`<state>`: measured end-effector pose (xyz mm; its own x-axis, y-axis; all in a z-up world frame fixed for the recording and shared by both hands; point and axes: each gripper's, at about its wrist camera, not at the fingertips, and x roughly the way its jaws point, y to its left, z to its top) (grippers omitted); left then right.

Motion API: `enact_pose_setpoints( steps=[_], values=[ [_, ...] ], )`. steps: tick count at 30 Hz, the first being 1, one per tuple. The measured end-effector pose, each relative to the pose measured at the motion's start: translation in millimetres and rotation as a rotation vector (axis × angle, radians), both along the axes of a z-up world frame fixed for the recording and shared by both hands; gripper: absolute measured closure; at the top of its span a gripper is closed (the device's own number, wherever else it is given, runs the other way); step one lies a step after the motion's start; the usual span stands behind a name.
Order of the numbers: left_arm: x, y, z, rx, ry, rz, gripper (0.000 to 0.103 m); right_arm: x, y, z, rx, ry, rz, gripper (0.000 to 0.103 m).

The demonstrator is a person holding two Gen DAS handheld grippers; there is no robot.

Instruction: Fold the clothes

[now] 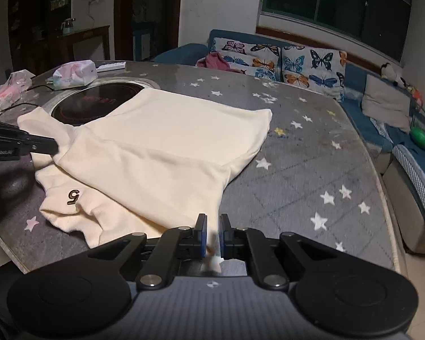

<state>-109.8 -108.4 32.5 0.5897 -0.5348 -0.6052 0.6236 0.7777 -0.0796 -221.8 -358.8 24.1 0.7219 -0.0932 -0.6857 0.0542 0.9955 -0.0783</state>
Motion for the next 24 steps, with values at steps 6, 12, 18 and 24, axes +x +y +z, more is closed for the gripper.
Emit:
enact_pose_setpoints(
  steps=[6, 12, 18, 24],
  values=[
    [6.2, 1.8, 2.3, -0.010, 0.017, 0.011, 0.089, 9.6, 4.4, 1.2, -0.008, -0.008, 0.025, 0.095],
    [6.3, -16.3, 8.5, -0.041, -0.001, -0.028, 0.088, 30.4, 10.6, 1.4, -0.016, -0.025, 0.051, 0.095],
    [12.0, -35.2, 0.5, -0.033, 0.014, -0.061, 0.088, 60.7, 7.3, -6.2, 0.007, -0.041, 0.044, 0.095],
    [9.7, -31.1, -6.8, -0.036, 0.026, -0.059, 0.085, 78.7, 1.3, -22.0, -0.027, -0.014, -0.004, 0.095]
  ],
)
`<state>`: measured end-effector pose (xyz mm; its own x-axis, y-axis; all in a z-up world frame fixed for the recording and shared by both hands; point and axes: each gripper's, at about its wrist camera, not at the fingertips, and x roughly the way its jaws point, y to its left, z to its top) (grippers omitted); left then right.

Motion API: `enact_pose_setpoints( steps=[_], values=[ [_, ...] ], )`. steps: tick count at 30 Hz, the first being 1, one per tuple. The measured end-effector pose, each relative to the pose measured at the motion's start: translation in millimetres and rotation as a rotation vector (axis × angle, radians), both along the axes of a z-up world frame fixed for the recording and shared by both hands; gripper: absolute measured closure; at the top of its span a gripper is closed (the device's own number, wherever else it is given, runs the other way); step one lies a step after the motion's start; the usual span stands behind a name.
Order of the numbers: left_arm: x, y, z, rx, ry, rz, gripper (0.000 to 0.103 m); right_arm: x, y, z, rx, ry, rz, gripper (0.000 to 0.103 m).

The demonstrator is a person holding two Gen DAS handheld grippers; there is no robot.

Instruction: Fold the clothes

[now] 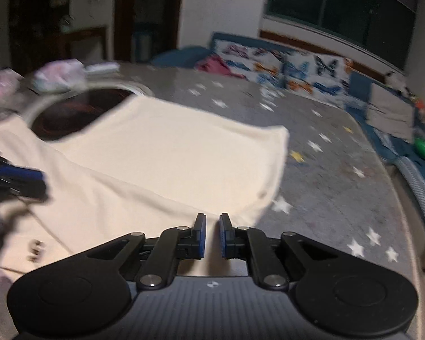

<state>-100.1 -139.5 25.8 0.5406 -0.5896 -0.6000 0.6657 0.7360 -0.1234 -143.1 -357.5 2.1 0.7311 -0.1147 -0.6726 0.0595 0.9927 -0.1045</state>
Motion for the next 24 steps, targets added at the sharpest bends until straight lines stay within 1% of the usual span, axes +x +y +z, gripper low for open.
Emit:
enact_pose_setpoints(
  steps=[3, 4, 6, 10, 12, 15, 16, 17, 19, 21, 24],
  values=[
    [3.8, 15.5, 0.7, -0.020, -0.001, 0.047, 0.081, -2.2, -4.5, -2.4, -0.001, 0.009, -0.024, 0.095],
    [6.5, 21.5, 0.7, -0.026, 0.003, 0.066, 0.081, -3.0, -3.8, -1.0, -0.024, 0.012, -0.035, 0.095],
    [12.3, 33.2, 0.4, -0.035, 0.012, 0.109, 0.081, -4.7, -4.1, 1.5, -0.034, 0.004, -0.045, 0.095],
    [21.7, 46.6, -3.0, -0.023, 0.030, 0.179, 0.081, -1.8, -0.2, 4.0, -0.020, -0.034, -0.016, 0.095],
    [24.6, 52.9, -5.1, -0.015, 0.045, 0.200, 0.081, 5.3, -0.7, -0.3, 0.000, -0.017, -0.010, 0.094],
    [25.7, 62.7, -6.0, -0.002, 0.046, 0.226, 0.081, 9.0, -0.7, -3.3, -0.014, -0.004, -0.018, 0.094],
    [25.5, 66.6, -5.8, -0.002, 0.046, 0.235, 0.080, 9.0, -0.8, -1.0, -0.005, -0.003, -0.029, 0.094],
    [25.3, 70.9, -5.1, -0.003, 0.044, 0.248, 0.077, 8.5, 0.2, 1.6, 0.002, -0.006, -0.031, 0.094],
    [25.1, 79.5, -3.1, -0.004, 0.037, 0.281, 0.071, 6.2, 6.2, 5.3, -0.007, -0.009, -0.009, 0.091],
    [25.8, 88.7, -1.9, -0.002, 0.032, 0.321, 0.069, 3.8, 16.3, 8.6, -0.007, -0.012, 0.031, 0.089],
    [30.2, 102.4, -1.2, 0.013, 0.022, 0.398, 0.065, 2.0, 39.1, 12.7, 0.010, -0.009, 0.138, 0.087]
  ],
)
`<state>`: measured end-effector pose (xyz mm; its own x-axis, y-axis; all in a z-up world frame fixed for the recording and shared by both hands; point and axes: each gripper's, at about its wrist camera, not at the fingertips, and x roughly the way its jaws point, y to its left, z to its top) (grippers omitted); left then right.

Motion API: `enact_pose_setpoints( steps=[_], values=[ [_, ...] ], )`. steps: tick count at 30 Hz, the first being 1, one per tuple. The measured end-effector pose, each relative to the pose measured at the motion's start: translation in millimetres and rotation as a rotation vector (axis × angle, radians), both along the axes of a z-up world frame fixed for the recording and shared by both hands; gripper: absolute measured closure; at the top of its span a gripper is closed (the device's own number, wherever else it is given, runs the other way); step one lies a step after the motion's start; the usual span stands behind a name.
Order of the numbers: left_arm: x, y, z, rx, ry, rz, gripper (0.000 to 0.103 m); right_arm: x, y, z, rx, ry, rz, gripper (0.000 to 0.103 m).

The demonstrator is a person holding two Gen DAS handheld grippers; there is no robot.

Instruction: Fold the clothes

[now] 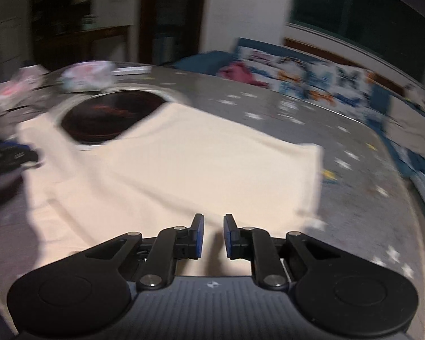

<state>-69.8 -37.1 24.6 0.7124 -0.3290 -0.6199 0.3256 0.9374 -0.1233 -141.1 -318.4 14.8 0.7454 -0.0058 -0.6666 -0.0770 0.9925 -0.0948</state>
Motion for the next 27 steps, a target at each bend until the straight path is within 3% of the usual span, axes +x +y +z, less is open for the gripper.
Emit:
enact_pose_setpoints(
  steps=[6, 11, 17, 24, 26, 27],
  values=[
    [10.5, 30.0, 2.8, 0.009, 0.000, 0.160, 0.060, 4.8, 57.4, 1.4, 0.022, 0.014, 0.229, 0.085],
    [13.6, 49.4, 2.9, 0.025, -0.011, 0.241, 0.056, 14.0, 94.0, -0.3, 0.012, 0.013, 0.320, 0.085],
    [25.0, 69.6, 2.3, 0.017, -0.005, 0.334, 0.053, 20.3, 112.3, -10.5, -0.017, 0.039, 0.350, 0.086],
    [48.3, 75.0, -2.9, -0.021, 0.024, 0.363, 0.055, 7.1, 100.2, 9.2, 0.010, -0.012, 0.310, 0.086],
    [53.6, 73.3, -4.6, -0.022, 0.023, 0.363, 0.061, 5.9, 96.9, 13.7, 0.015, -0.025, 0.298, 0.086],
    [55.4, 71.8, -5.5, -0.018, 0.019, 0.360, 0.072, 5.1, 95.1, 15.4, 0.017, -0.032, 0.291, 0.086]
  ],
)
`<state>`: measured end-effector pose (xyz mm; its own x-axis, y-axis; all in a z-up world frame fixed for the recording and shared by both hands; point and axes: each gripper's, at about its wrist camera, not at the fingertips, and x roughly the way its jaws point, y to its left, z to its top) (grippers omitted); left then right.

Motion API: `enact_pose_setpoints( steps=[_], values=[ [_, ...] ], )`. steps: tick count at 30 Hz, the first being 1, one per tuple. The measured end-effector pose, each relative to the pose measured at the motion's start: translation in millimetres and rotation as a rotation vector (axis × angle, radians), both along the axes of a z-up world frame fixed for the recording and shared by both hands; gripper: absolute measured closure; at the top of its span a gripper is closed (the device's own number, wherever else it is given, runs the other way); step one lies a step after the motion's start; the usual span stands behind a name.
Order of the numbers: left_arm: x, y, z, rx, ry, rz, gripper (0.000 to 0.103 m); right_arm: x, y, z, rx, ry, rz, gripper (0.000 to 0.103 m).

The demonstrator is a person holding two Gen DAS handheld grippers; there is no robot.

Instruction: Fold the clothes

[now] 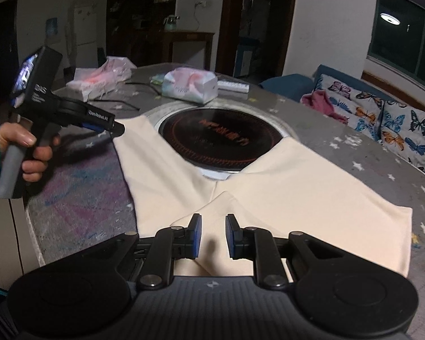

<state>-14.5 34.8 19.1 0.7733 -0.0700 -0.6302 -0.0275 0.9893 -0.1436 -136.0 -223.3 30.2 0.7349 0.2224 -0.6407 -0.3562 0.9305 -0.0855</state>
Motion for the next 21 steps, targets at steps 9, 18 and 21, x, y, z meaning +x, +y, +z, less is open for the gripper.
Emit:
enact_pose_setpoints(
  steps=[9, 18, 21],
  values=[
    [-17.0, -31.1, 41.4, -0.102, -0.110, -0.119, 0.097, -10.6, -29.1, 11.9, 0.053, -0.040, -0.107, 0.086],
    [-65.7, -114.0, 109.6, -0.266, -0.236, -0.457, 0.097, -33.4, -75.6, 16.9, 0.108, -0.069, -0.254, 0.086],
    [-79.3, -148.1, 116.6, -0.304, -0.245, -0.580, 0.097, -44.0, -94.8, 16.8, 0.127, -0.079, -0.314, 0.086]
  ],
)
